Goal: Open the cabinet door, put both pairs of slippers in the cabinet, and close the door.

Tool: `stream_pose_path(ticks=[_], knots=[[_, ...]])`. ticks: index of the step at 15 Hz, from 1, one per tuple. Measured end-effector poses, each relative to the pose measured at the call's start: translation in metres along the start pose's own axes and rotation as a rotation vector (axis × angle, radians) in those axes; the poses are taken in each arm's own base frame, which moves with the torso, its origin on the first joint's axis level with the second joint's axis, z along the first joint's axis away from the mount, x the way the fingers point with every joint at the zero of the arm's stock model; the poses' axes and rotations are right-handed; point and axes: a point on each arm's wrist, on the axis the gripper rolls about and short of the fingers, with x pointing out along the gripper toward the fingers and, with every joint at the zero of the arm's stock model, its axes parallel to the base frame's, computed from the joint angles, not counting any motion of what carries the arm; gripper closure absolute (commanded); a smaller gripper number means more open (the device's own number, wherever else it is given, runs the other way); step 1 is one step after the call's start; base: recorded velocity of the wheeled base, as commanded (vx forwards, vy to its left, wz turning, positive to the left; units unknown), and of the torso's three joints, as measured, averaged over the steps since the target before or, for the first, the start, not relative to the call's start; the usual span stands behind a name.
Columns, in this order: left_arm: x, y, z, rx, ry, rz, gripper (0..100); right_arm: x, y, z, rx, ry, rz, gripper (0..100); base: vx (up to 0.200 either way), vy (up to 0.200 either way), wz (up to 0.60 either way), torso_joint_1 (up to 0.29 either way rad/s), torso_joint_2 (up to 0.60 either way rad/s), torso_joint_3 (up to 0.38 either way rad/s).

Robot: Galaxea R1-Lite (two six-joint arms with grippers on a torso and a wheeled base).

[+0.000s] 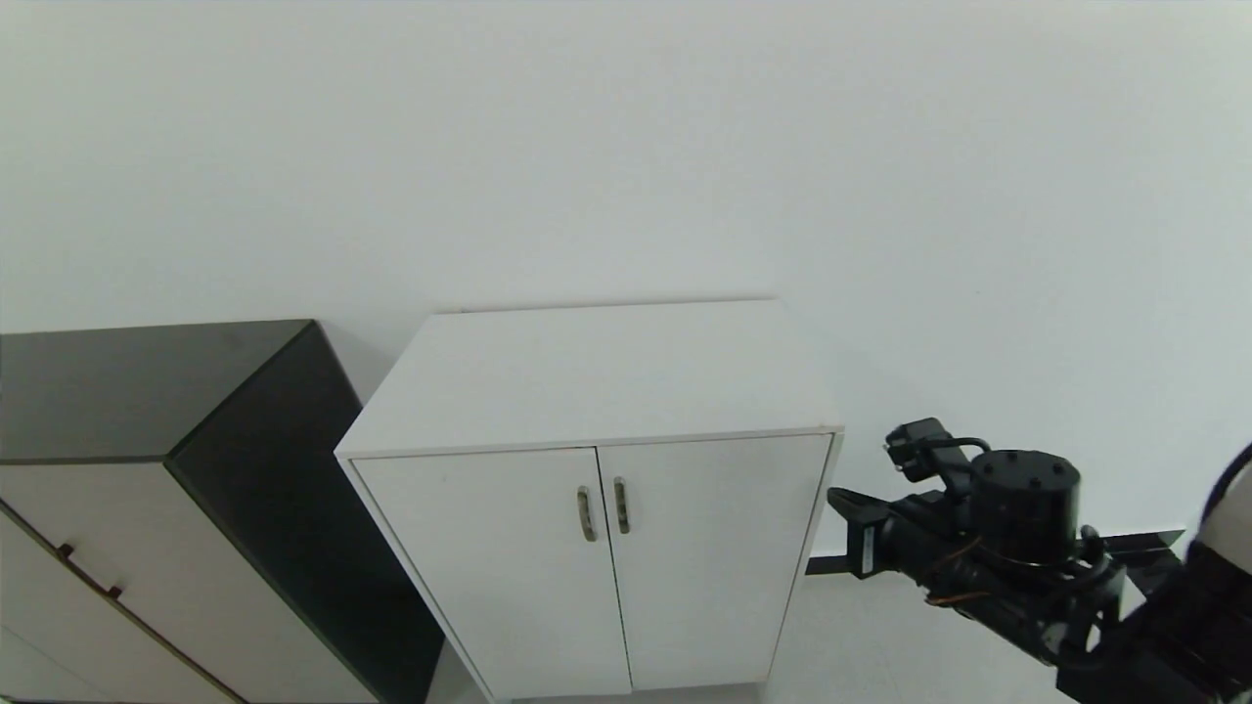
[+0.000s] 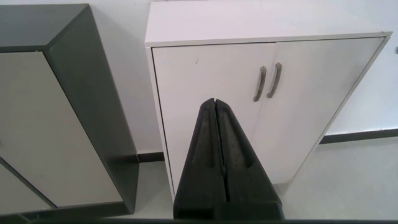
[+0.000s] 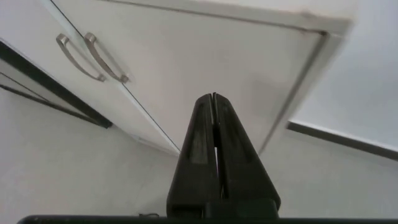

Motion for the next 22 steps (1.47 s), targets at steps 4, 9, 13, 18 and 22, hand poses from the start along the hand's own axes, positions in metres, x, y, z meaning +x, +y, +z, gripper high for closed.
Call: stream_pose_path(ticks=[4,9,13,18,22], knots=[[0.0,0.0,0.0,0.0,0.0,0.0,100,-0.053,-0.019,-0.009,0.005,0.034,-0.164,100,0.0,0.0,0.0,0.0,0.0,0.0],[0.0,0.0,0.0,0.002,0.0,-0.001,100,-0.105,-0.047,-0.029,0.024,0.13,-0.368,100,0.0,0.0,0.0,0.0,0.0,0.0],[0.0,0.0,0.0,0.002,0.0,-0.001,100,-0.145,-0.053,-0.032,0.038,0.215,-0.436,100,0.0,0.0,0.0,0.0,0.0,0.0],[0.0,0.0,0.0,0.002,0.0,-0.001,100,-0.215,-0.045,-0.043,0.047,0.252,-0.424,100,0.0,0.0,0.0,0.0,0.0,0.0],[0.0,0.0,0.0,0.002,0.0,-0.001,100,-0.268,-0.035,-0.063,0.034,0.12,-0.292,100,0.0,0.0,0.0,0.0,0.0,0.0]])
